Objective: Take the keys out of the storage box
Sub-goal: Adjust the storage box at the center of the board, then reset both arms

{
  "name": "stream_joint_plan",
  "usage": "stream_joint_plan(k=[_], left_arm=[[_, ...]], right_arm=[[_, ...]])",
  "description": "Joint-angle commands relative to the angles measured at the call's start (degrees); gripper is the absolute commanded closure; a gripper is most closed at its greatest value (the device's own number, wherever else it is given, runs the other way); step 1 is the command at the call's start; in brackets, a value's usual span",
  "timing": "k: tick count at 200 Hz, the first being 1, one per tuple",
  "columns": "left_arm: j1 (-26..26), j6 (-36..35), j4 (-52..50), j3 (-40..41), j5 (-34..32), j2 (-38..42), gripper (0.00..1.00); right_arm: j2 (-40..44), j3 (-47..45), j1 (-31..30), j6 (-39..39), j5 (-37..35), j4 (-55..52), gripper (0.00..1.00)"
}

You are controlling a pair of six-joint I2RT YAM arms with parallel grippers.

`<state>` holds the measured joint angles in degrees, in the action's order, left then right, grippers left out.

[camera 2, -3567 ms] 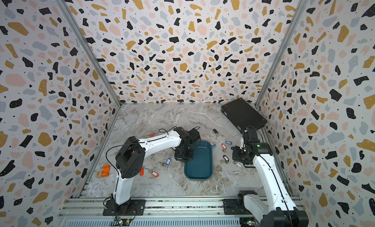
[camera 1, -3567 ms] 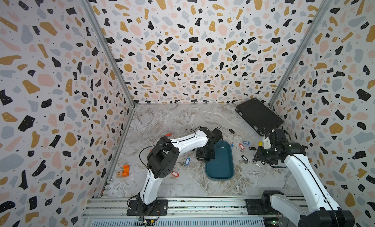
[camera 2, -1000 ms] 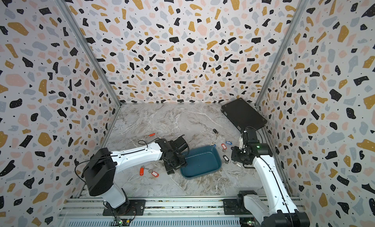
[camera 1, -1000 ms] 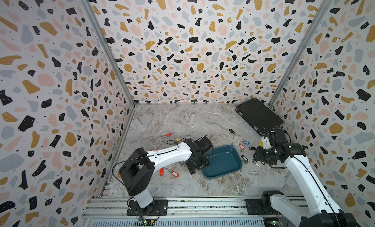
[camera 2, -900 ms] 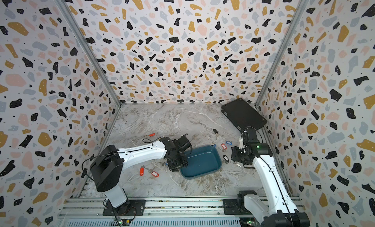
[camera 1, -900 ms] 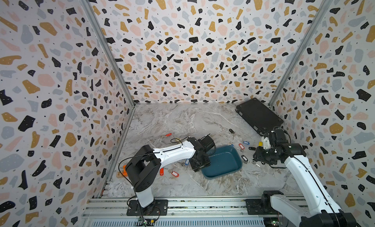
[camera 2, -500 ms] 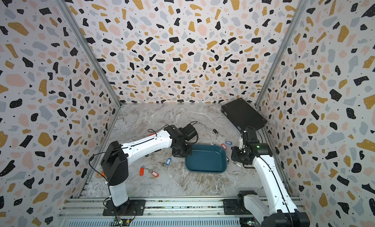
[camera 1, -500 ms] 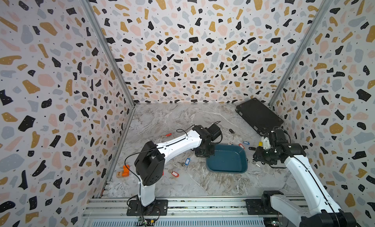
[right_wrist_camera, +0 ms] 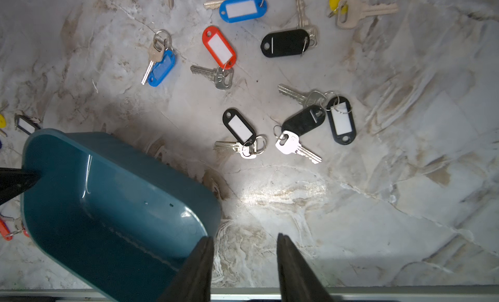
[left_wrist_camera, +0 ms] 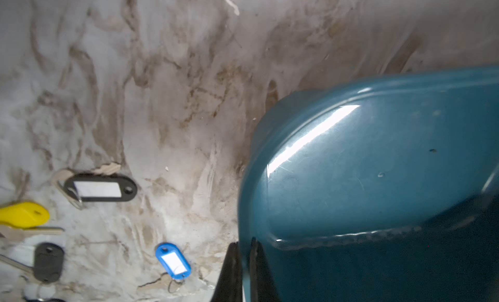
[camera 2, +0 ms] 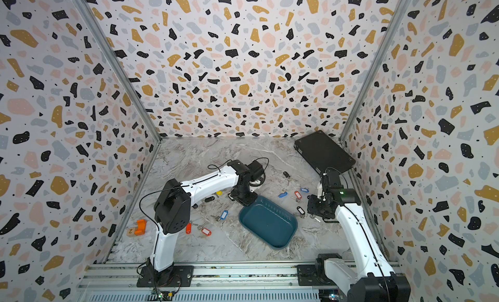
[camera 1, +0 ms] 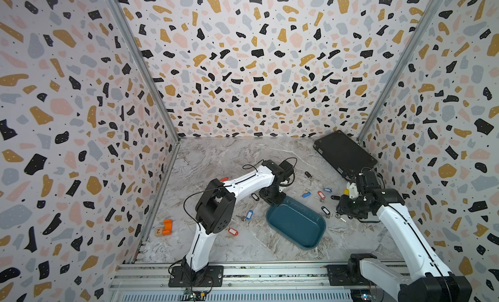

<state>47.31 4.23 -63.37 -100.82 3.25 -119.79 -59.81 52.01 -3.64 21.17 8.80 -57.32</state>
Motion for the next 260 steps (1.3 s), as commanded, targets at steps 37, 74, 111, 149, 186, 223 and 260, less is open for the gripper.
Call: stream_joint_plan(k=[37, 74, 111, 149, 186, 223, 260], left_arm=[[0.0, -19.7, 0.6, -9.0, -14.5, -6.1, 1.0], [0.5, -23.5, 5.0, -16.2, -21.3, -9.0, 1.0], [1.3, -24.1, 10.5, -16.4, -23.8, -7.9, 0.66], [1.4, -18.2, 15.2, -9.6, -26.0, 0.8, 0.01], [0.1, -9.4, 26.3, 7.6, -31.0, 22.8, 0.01], [-11.0, -0.6, 51.9, 38.0, -33.0, 58.7, 0.0], [-28.6, -5.5, 82.0, 65.4, -35.6, 79.4, 0.01]], right_arm=[[-1.3, 0.7, -0.4, -0.4, -0.1, -1.7, 0.57], [-1.6, 0.6, -0.3, -0.4, 0.0, -1.7, 0.56], [-1.5, 0.6, -0.4, -0.4, 0.1, -1.7, 0.56], [-0.8, 0.7, -0.5, -0.4, -0.2, -1.8, 0.49], [2.3, 0.7, -0.4, -0.6, -1.1, -1.2, 0.43], [10.2, 0.6, -0.4, -0.9, -1.9, 2.3, 0.38], [18.2, 1.6, -0.4, -4.1, -8.7, 13.5, 0.23]])
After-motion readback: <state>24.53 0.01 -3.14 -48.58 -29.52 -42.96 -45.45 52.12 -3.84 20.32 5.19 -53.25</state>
